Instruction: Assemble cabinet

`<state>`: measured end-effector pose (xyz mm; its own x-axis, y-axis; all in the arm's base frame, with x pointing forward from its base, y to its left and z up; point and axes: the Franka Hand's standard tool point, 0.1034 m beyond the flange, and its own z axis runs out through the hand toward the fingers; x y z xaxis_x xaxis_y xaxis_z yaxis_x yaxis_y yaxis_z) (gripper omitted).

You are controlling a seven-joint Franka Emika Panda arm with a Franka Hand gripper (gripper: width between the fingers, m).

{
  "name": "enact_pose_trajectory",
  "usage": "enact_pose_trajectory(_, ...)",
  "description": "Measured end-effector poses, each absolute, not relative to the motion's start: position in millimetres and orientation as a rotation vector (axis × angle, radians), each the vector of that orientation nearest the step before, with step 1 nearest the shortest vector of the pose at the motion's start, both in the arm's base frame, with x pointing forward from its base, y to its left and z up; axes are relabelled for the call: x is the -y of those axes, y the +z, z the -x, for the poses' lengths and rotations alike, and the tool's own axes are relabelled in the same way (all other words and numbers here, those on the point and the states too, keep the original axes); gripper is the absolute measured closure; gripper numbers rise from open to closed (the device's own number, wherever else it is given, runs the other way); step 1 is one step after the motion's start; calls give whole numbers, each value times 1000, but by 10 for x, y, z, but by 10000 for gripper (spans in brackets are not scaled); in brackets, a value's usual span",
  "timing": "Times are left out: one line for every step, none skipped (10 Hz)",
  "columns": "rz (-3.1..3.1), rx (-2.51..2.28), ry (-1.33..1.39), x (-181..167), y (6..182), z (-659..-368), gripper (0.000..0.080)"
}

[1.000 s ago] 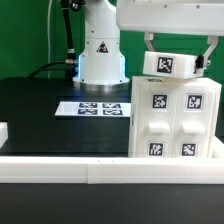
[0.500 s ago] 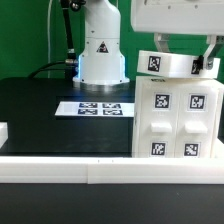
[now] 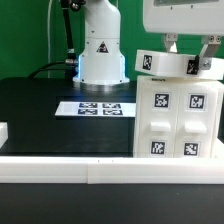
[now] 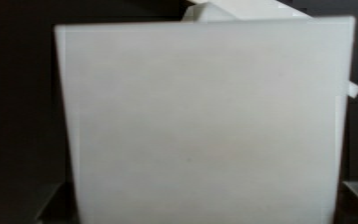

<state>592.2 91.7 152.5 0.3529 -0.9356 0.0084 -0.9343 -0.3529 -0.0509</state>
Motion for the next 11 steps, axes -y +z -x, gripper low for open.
enact_pose_trajectory(2484, -1855, -53, -930, 1525, -5922, 232)
enact_pose_trajectory(2435, -1915, -55, -942, 1525, -5925, 232)
enact_pose_trajectory(2391, -1963, -57, -952, 1526, -5929, 232)
enact_pose_trajectory(2291, -2068, -48, -957, 1524, -5928, 232)
enact_pose_trajectory(2201, -2153, -46, -956, 1521, -5932, 232)
enact_pose_trajectory(2077, -2256, -55, -970, 1523, -5947, 233)
enact_pose_trajectory(1958, -2327, -61, -989, 1527, -5974, 233)
enact_pose_trajectory(1915, -2352, -68, -1002, 1530, -5985, 233)
enact_pose_trajectory(1849, -2386, -57, -1006, 1528, -6004, 233)
enact_pose_trajectory(1792, -2413, -49, -1018, 1530, -6020, 233)
enact_pose_trajectory(1771, -2414, -30, -1055, 1534, -6020, 233)
